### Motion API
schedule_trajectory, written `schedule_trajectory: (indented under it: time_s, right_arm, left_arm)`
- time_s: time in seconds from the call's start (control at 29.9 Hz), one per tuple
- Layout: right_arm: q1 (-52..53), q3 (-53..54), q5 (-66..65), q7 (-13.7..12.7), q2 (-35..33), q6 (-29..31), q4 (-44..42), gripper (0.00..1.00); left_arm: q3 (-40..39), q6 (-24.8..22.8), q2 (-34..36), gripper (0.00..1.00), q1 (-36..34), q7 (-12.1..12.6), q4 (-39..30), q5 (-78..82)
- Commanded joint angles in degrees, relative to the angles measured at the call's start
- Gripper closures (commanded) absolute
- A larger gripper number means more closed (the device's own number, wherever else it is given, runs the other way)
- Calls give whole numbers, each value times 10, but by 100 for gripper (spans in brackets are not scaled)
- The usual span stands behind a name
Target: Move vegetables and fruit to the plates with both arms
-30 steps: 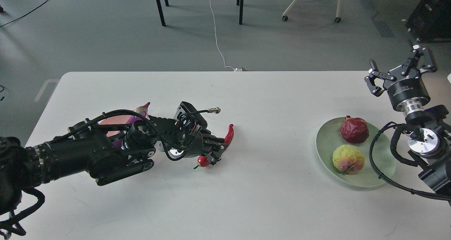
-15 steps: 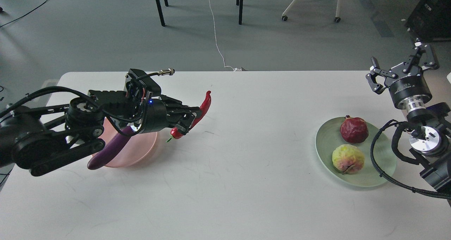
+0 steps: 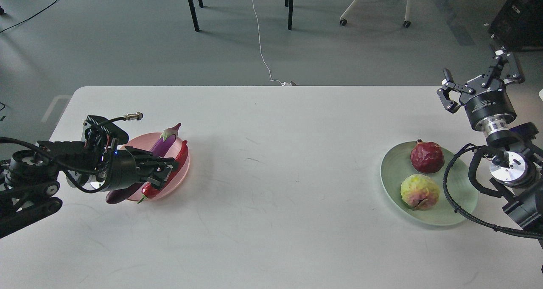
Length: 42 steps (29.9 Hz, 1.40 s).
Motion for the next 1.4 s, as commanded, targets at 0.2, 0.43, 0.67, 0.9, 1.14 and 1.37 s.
schedule_trajectory:
  time_s: [0.2,0.43,0.67,0.9,1.14,1.37]
  right_arm:
    - [-2,0,-1,0,-7,0,-4,1]
    - [14,1,-2,0,-6,0,-11,1]
    - [45,19,-2,0,-4,0,-24,1]
    - [69,14,-2,-9,2,0,-5,1]
    - [84,45,4,-75,27,0,-18,1]
    - [84,75,4,-88,73,0,-36,1]
  left_arm:
    - [-19,2,2,33,-1,-7,4,-7]
    - [-148,28,-30,2,0,-6,11,-246]
    - [-177,30,-121,2,-26,-5,86,-548]
    - [-298,30,-227,2,-26,-7,191,-705]
    - [-390,25,-313,2,-20,-6,309,-876]
    - [-395,-18,-324,2,7,-7,374,-998]
